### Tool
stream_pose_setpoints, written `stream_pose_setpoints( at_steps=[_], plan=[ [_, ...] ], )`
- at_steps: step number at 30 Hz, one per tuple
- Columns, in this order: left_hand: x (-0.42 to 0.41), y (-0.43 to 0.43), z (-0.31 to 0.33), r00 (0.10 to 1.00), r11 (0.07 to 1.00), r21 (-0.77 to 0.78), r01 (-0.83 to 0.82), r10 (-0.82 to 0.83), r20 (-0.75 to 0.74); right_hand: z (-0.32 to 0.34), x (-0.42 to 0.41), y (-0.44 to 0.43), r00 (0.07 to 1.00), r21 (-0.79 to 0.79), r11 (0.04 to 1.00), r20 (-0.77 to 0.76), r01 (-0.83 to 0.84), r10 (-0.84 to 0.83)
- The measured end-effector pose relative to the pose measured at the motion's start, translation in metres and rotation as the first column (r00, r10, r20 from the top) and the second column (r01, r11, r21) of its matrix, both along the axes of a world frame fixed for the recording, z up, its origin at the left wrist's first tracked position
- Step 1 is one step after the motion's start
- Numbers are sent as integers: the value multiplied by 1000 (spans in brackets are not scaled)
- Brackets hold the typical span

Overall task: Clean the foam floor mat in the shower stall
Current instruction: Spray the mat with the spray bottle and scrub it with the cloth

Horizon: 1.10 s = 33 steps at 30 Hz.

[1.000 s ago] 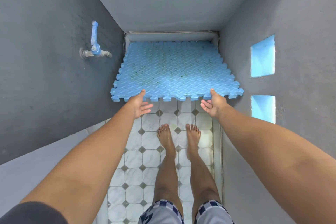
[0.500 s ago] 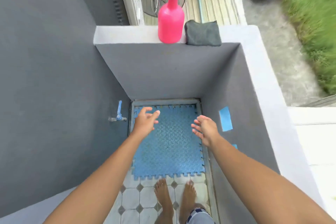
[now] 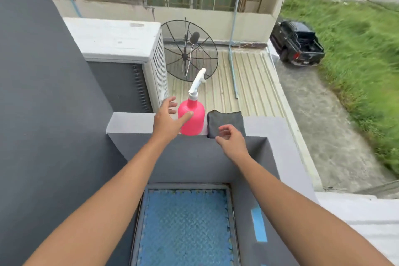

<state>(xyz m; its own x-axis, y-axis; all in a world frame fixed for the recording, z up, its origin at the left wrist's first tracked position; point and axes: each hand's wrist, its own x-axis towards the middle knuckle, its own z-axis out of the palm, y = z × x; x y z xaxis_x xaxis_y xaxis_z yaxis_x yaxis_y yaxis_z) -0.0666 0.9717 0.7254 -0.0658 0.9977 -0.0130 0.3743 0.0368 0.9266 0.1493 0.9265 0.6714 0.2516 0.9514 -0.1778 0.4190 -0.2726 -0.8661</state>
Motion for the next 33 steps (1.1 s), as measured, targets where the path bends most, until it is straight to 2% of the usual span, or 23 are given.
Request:
stream_pose_setpoints(
  at_steps=[2, 5, 7, 10, 13, 16, 18, 23, 25, 29, 33],
  plan=[
    [9, 30, 1, 1000, 999, -35, 29, -29, 12, -8, 9, 22, 958, 5, 994, 269, -109, 104],
    [29, 65, -2, 998, 996, -59, 66, -66, 18, -24, 20, 42, 747, -80, 944, 592, -319, 303],
    [41, 82, 1, 997, 997, -16, 81, -81, 14, -35, 24, 51, 657, -152, 936, 676, -319, 334],
    [55, 98, 8, 988, 987, 62, 146, -148, 33, -52, 34, 53, 570, -249, 932, 740, -262, 358],
    [60, 97, 8, 978, 977, 114, 182, -192, 87, -66, 44, 47, 493, -215, 933, 801, -290, 338],
    [61, 76, 9, 984, 978, 153, 141, -155, 87, -70, 49, 47, 537, -72, 950, 811, -304, 234],
    [59, 54, 10, 983, 978, 159, 134, -151, 100, -65, 50, 50, 594, -52, 951, 770, -306, 233],
    [47, -6, 10, 982, 980, 150, 128, -146, 116, -46, 41, 30, 816, -42, 967, 529, -250, 234],
    [37, -31, 2, 983, 985, 113, 129, -142, 116, -42, 32, 7, 861, -55, 961, 433, -270, 267],
    [10, -89, -35, 987, 988, 5, 153, -153, 53, -34, 13, -60, 895, -84, 943, 300, -321, 331],
    [-22, -158, -90, 989, 974, -171, 148, -149, 8, -41, -9, -131, 964, -113, 973, 151, -202, 218]
  ],
)
